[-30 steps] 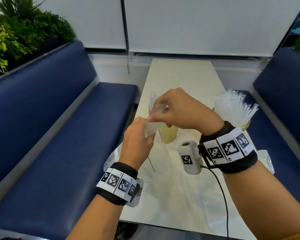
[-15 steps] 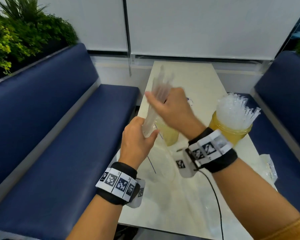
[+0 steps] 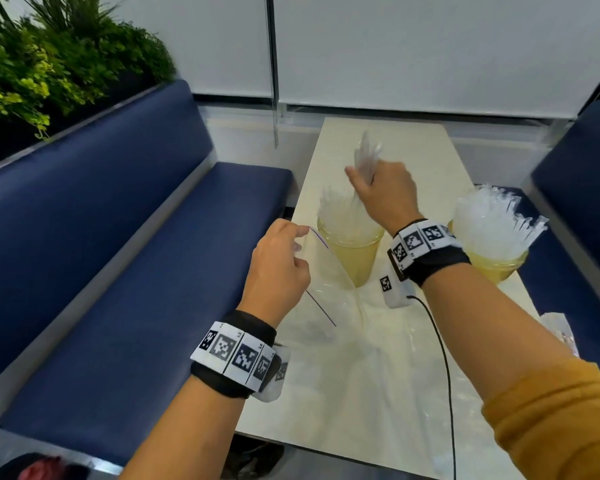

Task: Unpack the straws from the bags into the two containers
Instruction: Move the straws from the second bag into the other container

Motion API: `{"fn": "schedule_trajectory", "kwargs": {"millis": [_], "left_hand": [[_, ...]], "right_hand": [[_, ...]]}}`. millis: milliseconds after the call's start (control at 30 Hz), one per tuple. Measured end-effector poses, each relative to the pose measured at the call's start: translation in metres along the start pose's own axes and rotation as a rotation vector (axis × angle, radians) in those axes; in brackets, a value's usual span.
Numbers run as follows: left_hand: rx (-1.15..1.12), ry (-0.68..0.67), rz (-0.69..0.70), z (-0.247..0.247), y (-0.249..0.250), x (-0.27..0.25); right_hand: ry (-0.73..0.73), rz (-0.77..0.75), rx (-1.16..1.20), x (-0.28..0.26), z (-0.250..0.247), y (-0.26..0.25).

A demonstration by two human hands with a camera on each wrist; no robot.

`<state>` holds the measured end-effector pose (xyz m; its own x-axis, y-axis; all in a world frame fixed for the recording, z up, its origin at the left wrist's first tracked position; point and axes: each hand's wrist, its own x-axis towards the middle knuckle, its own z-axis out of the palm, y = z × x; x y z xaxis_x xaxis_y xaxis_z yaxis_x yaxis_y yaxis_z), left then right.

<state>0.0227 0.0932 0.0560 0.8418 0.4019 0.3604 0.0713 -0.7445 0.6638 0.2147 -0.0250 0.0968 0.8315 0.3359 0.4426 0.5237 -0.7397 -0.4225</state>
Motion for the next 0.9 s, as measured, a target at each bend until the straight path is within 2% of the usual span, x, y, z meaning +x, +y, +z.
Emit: {"fn": "schedule_trajectory", "kwargs": {"millis": [67, 133, 233, 300, 433, 567, 667, 800, 900], "left_hand": [[0.002, -0.002, 0.011, -0.001, -0.002, 0.001], [0.007, 0.001, 0.017, -0.002, -0.002, 0.001], [0.003, 0.011, 0.025, -0.004, -0.002, -0.001], [0.006, 0.013, 0.037, -0.005, -0.001, -0.003], [0.003, 0.005, 0.037, -0.007, 0.002, -0.005], [-0.008, -0.003, 0.047, -0.010, 0.003, -0.006], [-0.006, -0.003, 0.042, -0.012, 0.003, -0.007], [-0.016, -0.014, 0.038, -0.011, 0.003, -0.009], [-0.017, -0.035, 0.030, -0.011, 0.004, -0.009]], "right_hand": [[-0.131, 0.018, -0.071, -0.009, 0.013, 0.004], [-0.169, 0.042, -0.135, -0.015, 0.018, 0.005], [-0.075, 0.096, -0.153, -0.017, 0.019, 0.005], [0.017, 0.071, -0.051, -0.014, 0.021, 0.008], [0.187, -0.081, 0.214, -0.005, 0.024, 0.018], [0.217, -0.258, 0.190, 0.003, 0.021, 0.020], [0.135, -0.306, 0.049, 0.011, 0.025, 0.027], [-0.166, -0.203, -0.254, 0.005, 0.037, 0.035], [-0.279, -0.352, -0.322, -0.005, 0.041, 0.037]]}}
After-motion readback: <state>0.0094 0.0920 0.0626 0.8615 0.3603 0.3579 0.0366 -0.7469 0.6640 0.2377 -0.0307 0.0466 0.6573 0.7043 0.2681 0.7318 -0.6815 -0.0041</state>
